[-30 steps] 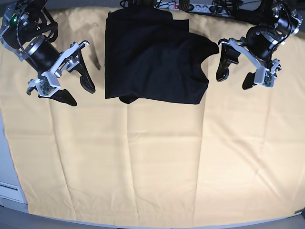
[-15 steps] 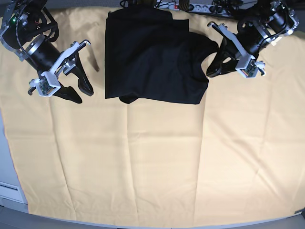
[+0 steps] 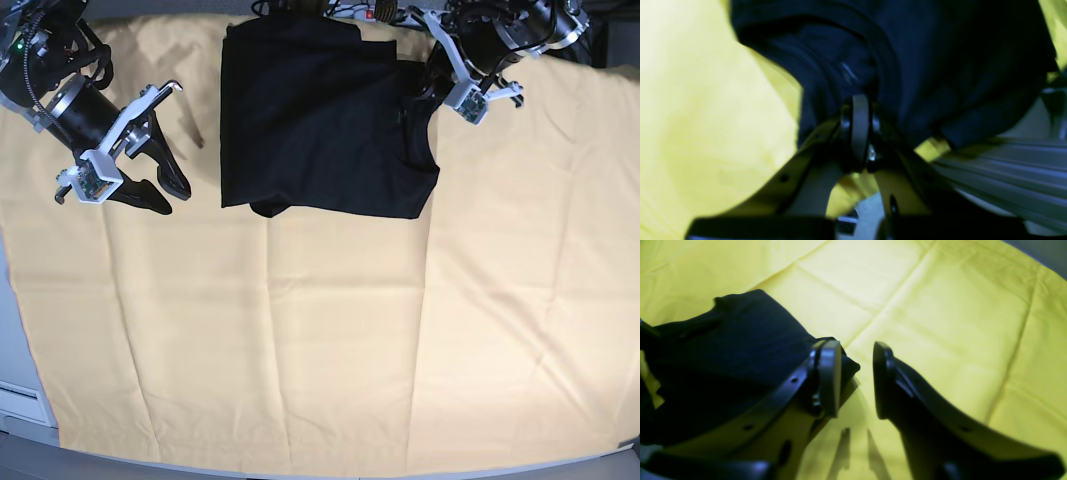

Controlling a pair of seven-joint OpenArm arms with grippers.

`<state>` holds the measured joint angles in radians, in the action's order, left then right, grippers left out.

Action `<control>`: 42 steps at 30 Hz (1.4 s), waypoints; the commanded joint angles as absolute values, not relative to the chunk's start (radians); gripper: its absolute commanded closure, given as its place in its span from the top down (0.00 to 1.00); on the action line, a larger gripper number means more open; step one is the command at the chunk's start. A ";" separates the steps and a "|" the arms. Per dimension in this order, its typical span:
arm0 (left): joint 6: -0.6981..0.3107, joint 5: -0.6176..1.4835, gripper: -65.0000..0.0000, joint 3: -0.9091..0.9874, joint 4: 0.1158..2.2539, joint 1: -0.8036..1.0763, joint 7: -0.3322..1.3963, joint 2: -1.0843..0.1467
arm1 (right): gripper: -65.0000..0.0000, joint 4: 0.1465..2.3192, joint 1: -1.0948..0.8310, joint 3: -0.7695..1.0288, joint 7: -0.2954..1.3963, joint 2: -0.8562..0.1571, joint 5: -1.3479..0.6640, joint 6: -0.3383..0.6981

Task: Fold the T-shirt properly
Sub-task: 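Drag the folded shirt with the right gripper toward the cloth's edge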

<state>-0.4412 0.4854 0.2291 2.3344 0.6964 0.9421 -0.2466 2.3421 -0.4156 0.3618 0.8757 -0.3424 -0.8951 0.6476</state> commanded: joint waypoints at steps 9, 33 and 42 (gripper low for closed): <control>-0.541 0.666 0.00 0.229 2.356 0.710 0.948 -0.252 | 0.47 2.356 -0.401 0.212 0.857 -0.462 -0.919 0.648; -0.547 0.655 0.67 0.229 2.356 0.767 0.947 -0.252 | 0.51 1.577 0.073 -0.044 1.175 -0.472 -1.280 0.659; -0.547 0.655 0.67 0.229 2.356 0.767 0.942 -0.252 | 0.51 1.441 0.108 -0.093 1.352 -0.471 -1.484 0.694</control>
